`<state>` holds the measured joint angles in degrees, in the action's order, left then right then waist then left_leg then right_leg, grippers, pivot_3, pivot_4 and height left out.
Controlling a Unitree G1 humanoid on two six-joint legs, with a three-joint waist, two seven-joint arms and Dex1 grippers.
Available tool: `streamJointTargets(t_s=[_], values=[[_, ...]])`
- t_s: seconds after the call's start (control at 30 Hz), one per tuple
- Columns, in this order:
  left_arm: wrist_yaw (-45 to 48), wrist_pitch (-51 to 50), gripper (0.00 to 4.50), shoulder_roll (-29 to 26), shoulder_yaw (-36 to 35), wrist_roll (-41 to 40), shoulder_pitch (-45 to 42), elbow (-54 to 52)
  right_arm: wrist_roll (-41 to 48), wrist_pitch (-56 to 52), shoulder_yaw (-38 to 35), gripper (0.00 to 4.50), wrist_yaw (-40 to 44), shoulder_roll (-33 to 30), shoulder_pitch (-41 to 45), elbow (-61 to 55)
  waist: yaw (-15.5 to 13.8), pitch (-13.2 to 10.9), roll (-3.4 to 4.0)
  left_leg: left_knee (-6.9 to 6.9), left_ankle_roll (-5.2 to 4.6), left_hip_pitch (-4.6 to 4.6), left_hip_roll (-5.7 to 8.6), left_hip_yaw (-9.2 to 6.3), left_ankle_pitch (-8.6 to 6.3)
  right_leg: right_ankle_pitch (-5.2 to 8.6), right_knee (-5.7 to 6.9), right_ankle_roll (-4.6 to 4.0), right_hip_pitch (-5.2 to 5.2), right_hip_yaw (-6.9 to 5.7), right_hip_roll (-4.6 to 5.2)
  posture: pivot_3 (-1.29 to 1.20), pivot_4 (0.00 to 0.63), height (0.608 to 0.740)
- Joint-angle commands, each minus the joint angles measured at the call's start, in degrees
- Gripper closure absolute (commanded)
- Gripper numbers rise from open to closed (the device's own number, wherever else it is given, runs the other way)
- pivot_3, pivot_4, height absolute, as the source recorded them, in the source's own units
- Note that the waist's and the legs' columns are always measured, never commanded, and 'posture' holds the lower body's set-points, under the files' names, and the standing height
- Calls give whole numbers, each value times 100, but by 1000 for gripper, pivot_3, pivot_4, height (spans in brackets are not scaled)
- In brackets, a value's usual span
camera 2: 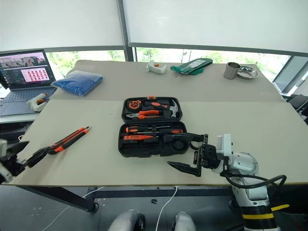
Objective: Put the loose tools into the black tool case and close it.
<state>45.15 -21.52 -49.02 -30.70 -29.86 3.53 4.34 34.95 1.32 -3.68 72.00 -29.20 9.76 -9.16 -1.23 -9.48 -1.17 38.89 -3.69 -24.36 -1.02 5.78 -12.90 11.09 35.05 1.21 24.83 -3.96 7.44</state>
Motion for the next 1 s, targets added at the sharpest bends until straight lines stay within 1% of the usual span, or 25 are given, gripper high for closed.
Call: streamJointTargets(t_s=[0.03,0.13,0.23,0.4,0.47,0.5,0.53,0.63,0.67,0.7,0.77,0.8,0.9,1.0], values=[[478,28,60,-441,829,547,-907,989,59,-26,-78,0,-91,-44,70,-193,10,0,0,-3,2,-4,1,3,1,-9,1,-10,9,-1,-4,0,150,740],[688,227,60,-569,1444,1032,-1742,1869,55,-7,-108,0,-102,-67,77,-169,57,1,-2,-12,2,-10,1,14,4,-30,3,17,11,0,-8,0,150,740],[809,305,60,-554,1839,1364,-2411,2577,54,22,-152,0,-131,-93,49,-159,85,0,-5,-12,-14,-29,-1,24,19,-32,8,18,15,0,-18,0,150,740],[1351,684,60,-350,2343,1662,-3006,3347,77,39,-237,0,-163,-151,-47,-190,82,0,-5,-10,-24,-29,-6,35,24,-32,10,19,16,3,-24,0,150,740],[1368,795,576,-275,2388,1740,-3153,3605,80,43,-259,0,-154,-171,-79,-196,68,0,-6,-8,-22,-29,-7,37,22,-32,11,19,15,6,-23,0,150,740],[1365,865,701,-251,2385,1776,-3214,3737,80,46,-270,0,-147,-179,-94,-199,63,0,-6,-6,-22,-28,-9,37,22,-32,11,19,16,6,-23,0,150,740],[1394,914,1144,-230,2369,1783,-3259,3838,81,49,-280,0,-141,-187,-103,-200,57,1,-6,-5,-22,-28,-8,36,22,-32,13,19,15,7,-22,0,150,740],[1646,1106,2290,-179,2266,1673,-3306,4016,77,70,-308,0,-119,-201,-127,-195,57,1,-6,-2,-20,-27,-9,36,20,-33,14,20,14,8,-19,0,150,740],[1705,1151,2674,-162,2195,1600,-3310,4009,71,80,-316,0,-109,-208,-129,-190,57,1,-6,-2,-19,-27,-9,36,20,-33,15,20,14,8,-19,0,150,740],[1914,1350,2920,-155,2110,1485,-3292,3905,75,89,-333,0,-85,-227,-122,-179,57,1,-6,-2,-20,-27,-9,36,20,-33,15,20,15,8,-18,0,150,740],[2359,1452,2918,-132,1945,1160,-3273,3443,108,89,-406,0,-24,-301,-103,-153,48,0,-8,-2,-20,-29,-8,36,20,-34,15,20,16,8,-15,0,150,740],[2640,1416,2918,-144,1982,1045,-3234,3096,127,72,-458,0,-2,-364,-92,-132,41,-2,-11,0,-21,-32,-8,36,19,-34,15,20,18,7,-14,0,150,740],[3187,1396,2918,-189,2438,1087,-3101,1943,136,27,-662,0,86,-630,-68,26,30,-8,-23,9,-22,-47,-7,33,18,-35,14,19,23,4,-10,0,150,740],[3109,952,2918,73,2879,1100,-3278,800,112,-12,-926,0,185,-963,-28,300,22,-8,-23,11,-27,-47,2,35,15,-40,7,25,18,7,-1,0,150,740]])
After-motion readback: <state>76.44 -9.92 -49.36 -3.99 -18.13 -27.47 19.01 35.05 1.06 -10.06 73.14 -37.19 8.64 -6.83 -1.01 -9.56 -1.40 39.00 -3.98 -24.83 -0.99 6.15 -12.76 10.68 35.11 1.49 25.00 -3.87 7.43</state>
